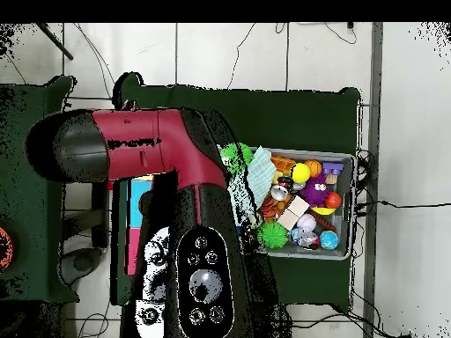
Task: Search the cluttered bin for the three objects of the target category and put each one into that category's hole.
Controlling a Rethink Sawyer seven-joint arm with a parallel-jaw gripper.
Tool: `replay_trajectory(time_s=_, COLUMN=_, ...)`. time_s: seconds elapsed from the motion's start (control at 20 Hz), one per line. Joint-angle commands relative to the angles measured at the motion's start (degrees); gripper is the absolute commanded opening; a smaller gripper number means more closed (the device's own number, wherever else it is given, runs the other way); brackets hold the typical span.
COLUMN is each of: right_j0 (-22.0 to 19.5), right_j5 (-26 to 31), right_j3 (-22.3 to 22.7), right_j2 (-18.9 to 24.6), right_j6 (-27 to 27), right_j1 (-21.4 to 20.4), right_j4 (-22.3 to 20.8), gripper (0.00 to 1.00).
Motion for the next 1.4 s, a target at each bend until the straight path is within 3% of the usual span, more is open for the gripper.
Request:
replay_trajectory(time_s=0.05, right_j0=-2.39, right_j5=-4.82, right_j3=8.26, right_j2=1.21, right_j6=6.67, right_j1=3.53, right_j4=-0.24, gripper=0.00)
replay_trajectory(time_s=0.35, right_j0=-3.17, right_j5=-7.62, right_j3=11.38, right_j2=1.46, right_j6=6.09, right_j1=3.48, right_j4=-0.15, gripper=0.00)
replay_trajectory(time_s=0.85, right_j0=-4.38, right_j5=-7.53, right_j3=14.67, right_j2=1.59, right_j6=3.64, right_j1=2.25, right_j4=-1.08, gripper=0.00)
replay_trajectory(time_s=1.15, right_j0=-5.11, right_j5=-9.31, right_j3=19.33, right_j2=1.12, right_j6=3.89, right_j1=0.66, right_j4=-1.42, gripper=0.00)
replay_trajectory(time_s=1.4, right_j0=-5.25, right_j5=-9.73, right_j3=19.50, right_j2=1.16, right_j6=4.27, right_j1=0.87, right_j4=-1.50, gripper=0.00)
